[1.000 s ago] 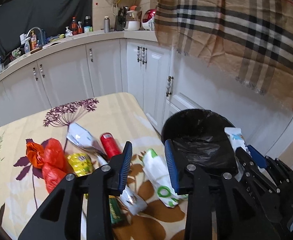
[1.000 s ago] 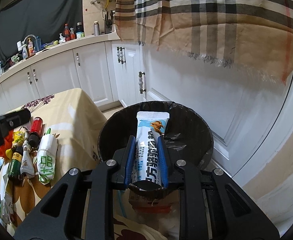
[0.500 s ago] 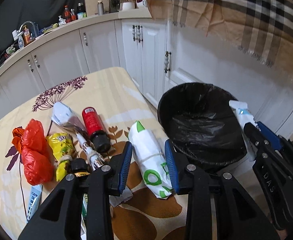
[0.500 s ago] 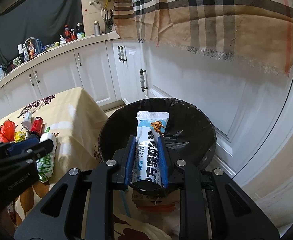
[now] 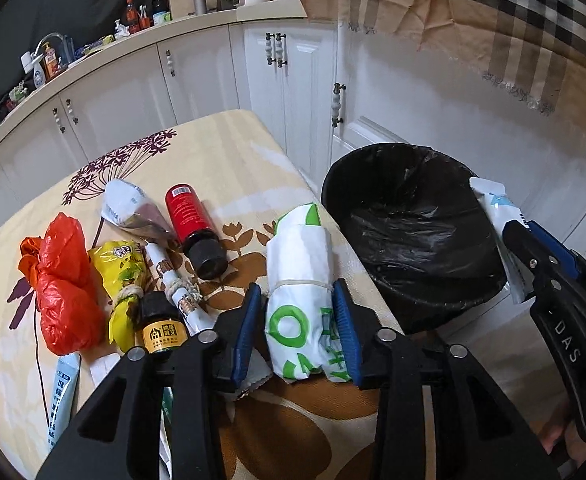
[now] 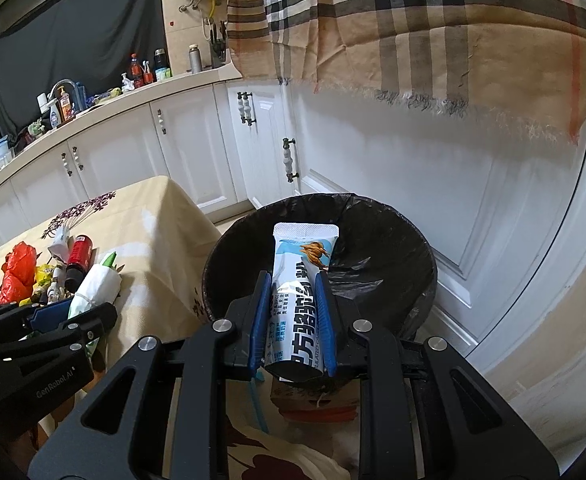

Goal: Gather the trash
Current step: 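Open the right gripper over the bin while the left gripper carries the white-green bag there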

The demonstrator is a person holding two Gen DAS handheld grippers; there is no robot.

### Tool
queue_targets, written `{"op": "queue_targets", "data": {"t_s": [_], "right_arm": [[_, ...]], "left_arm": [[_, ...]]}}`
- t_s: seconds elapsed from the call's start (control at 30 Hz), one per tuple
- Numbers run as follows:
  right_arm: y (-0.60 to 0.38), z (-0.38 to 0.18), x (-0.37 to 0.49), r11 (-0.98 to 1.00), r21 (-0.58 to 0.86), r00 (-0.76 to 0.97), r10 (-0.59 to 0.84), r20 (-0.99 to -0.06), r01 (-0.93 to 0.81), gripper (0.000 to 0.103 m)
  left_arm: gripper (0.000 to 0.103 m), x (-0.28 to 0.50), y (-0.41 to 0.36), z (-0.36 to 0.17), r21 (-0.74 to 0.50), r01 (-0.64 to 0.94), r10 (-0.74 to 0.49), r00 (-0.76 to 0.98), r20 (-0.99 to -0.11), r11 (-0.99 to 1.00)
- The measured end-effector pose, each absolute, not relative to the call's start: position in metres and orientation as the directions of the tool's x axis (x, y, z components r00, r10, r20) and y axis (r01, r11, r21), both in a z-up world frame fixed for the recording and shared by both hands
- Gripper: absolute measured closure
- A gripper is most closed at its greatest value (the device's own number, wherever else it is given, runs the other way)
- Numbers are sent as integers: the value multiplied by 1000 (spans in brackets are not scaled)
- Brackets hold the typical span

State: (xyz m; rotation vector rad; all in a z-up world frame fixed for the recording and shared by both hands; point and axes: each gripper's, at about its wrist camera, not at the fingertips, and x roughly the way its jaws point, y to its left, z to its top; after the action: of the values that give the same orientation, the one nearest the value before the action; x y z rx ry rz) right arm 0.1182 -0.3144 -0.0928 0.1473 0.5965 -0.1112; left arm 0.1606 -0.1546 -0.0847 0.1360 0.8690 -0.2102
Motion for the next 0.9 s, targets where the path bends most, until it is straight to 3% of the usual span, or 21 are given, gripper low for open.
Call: {"op": "queue_targets", "data": {"t_s": [0.9], "right_arm": [[-326,-75,139,978,81,852,-126,-507,192,81]], "left_arm": [[73,185,-183,-42,34,284,-199,748,-633,958]]}}
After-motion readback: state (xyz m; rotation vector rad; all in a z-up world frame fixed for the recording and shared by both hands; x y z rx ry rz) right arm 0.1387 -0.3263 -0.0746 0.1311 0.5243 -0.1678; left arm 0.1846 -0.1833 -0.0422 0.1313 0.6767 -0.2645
